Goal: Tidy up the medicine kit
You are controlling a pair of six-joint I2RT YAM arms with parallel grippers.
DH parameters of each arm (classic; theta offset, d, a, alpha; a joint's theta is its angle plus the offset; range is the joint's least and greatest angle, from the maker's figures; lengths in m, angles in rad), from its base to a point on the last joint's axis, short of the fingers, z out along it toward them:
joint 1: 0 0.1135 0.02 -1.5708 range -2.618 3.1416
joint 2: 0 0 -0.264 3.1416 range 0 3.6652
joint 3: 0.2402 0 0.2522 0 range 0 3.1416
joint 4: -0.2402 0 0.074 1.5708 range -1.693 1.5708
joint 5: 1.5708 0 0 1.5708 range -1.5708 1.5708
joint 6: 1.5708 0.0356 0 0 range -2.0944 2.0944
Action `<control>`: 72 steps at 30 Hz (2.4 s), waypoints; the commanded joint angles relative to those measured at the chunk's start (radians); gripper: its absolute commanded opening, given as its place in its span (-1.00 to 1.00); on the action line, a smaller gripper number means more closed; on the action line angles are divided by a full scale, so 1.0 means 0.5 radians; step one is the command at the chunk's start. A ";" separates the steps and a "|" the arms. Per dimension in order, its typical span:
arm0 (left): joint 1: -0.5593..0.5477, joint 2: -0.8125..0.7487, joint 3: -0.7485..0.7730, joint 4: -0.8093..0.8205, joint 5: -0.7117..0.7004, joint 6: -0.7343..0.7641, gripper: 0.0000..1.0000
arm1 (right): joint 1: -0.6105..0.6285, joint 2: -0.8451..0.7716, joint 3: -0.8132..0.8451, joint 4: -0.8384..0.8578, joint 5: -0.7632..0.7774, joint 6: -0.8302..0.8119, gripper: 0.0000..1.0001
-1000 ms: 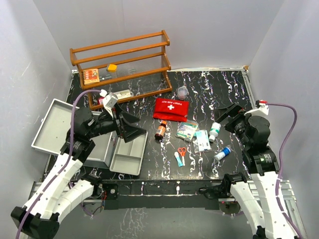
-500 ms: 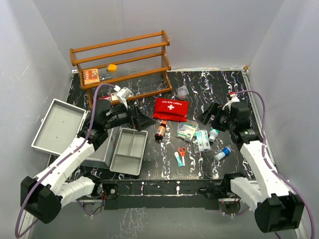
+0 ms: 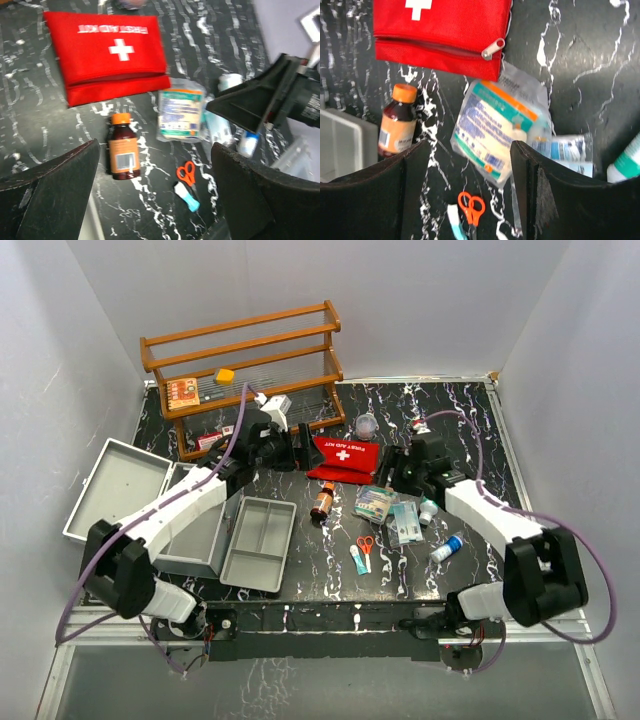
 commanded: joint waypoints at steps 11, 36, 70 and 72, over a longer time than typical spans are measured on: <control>-0.008 -0.302 -0.180 -0.232 -0.827 -0.188 0.82 | 0.548 0.597 0.537 0.471 0.805 -1.147 0.17; -0.005 -0.816 -0.302 -0.195 -0.956 -0.191 0.88 | 0.866 1.262 0.875 0.546 1.385 -2.073 -0.04; -0.007 -0.728 -0.287 -0.202 -0.938 -0.179 0.90 | 0.889 1.200 0.858 0.722 1.503 -2.053 -1.00; -0.006 -0.719 -0.290 -0.196 -0.928 -0.189 0.90 | 0.891 1.127 0.839 0.718 1.488 -2.012 -1.00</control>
